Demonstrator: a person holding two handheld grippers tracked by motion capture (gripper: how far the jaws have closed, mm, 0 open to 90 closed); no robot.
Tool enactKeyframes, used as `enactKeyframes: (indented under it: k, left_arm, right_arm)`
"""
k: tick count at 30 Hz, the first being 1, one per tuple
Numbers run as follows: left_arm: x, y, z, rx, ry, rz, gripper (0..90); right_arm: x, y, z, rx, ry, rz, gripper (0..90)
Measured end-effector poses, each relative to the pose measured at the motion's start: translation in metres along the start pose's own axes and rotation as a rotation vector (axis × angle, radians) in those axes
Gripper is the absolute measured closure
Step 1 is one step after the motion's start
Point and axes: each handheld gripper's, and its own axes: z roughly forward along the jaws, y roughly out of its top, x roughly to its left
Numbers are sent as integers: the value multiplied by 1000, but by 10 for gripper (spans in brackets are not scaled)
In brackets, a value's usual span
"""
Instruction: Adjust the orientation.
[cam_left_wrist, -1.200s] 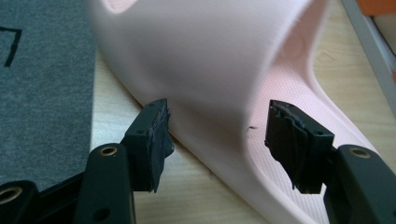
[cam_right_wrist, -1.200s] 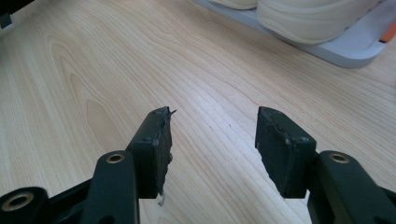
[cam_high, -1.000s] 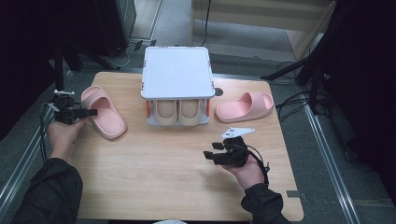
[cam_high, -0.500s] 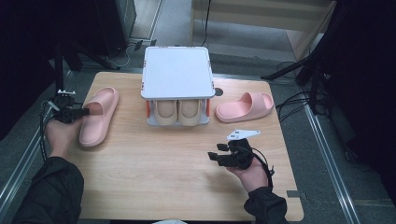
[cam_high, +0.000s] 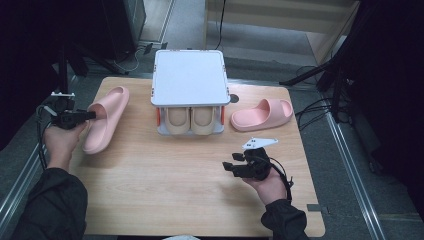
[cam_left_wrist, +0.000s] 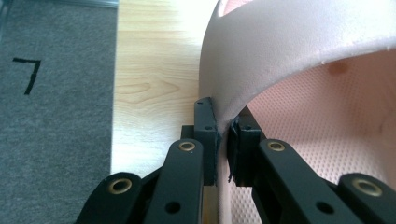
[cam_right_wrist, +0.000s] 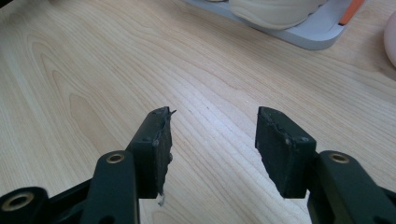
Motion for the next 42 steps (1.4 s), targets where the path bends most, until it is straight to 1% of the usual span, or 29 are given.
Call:
enactKeyframes:
  k: [2, 5, 7, 10, 13, 14, 17, 18, 20, 22, 23, 24, 25, 26, 32, 33, 34, 37, 39, 42]
  left_arm:
    - [-5, -1, -5, 5, 1, 21, 837]
    - [-12, -4, -12, 21, -20, 39, 837]
    - [-18, -8, -16, 39, -24, 71, 836]
    - [-28, -14, -22, 59, -28, 98, 836]
    - [-38, -20, -27, 57, -45, 115, 836]
    - [-41, -23, -28, 63, -46, 120, 837]
    - [-51, -33, -30, 88, -70, 125, 837]
    - [-55, -36, -31, 93, -76, 137, 837]
    - [-68, -43, -37, 102, -93, 176, 836]
    - [-80, -48, -42, 102, -109, 204, 836]
    - [-84, -50, -44, 104, -116, 217, 835]
    - [-87, -51, -45, 102, -125, 221, 835]
    - [-93, -53, -47, 102, -132, 236, 835]
    - [-97, -55, -47, 104, -140, 246, 835]
    - [-127, -65, -45, 119, -190, 292, 834]
    - [-132, -67, -45, 125, -197, 311, 834]
    - [-138, -68, -44, 132, -206, 327, 833]
    - [-153, -73, -39, 164, -235, 351, 831]
    - [-159, -75, -35, 175, -245, 356, 831]
    - [-172, -79, -27, 213, -252, 388, 828]
  right_arm:
    - [0, 0, 0, 0, -4, -3, 466]
    - [-2, 2, 0, -3, -6, 2, 466]
    - [-3, 3, 0, -6, -10, 0, 466]
    - [-5, 5, 0, -13, -11, 1, 466]
    - [-5, 7, 0, -17, -13, -9, 466]
    - [-5, 8, 1, -16, -14, -8, 466]
    - [-6, 10, 2, -18, -13, -13, 466]
    - [-6, 11, 2, -18, -14, -11, 466]
    - [-8, 13, 3, -23, -10, -12, 466]
    - [-9, 15, 4, -28, -7, -14, 466]
    - [-9, 16, 5, -30, -7, -13, 466]
    - [-9, 16, 5, -29, -3, -14, 466]
    - [-9, 17, 6, -28, -3, -11, 467]
    - [-9, 18, 7, -31, -2, -19, 467]
    - [-7, 21, 11, -26, 10, -27, 469]
    - [-7, 21, 12, -24, 12, -31, 471]
    - [-6, 22, 13, -20, 13, -28, 472]
    - [-4, 23, 17, -16, 24, -25, 479]
    - [-3, 23, 19, -14, 28, -34, 483]
    - [-1, 24, 21, -13, 32, -39, 493]
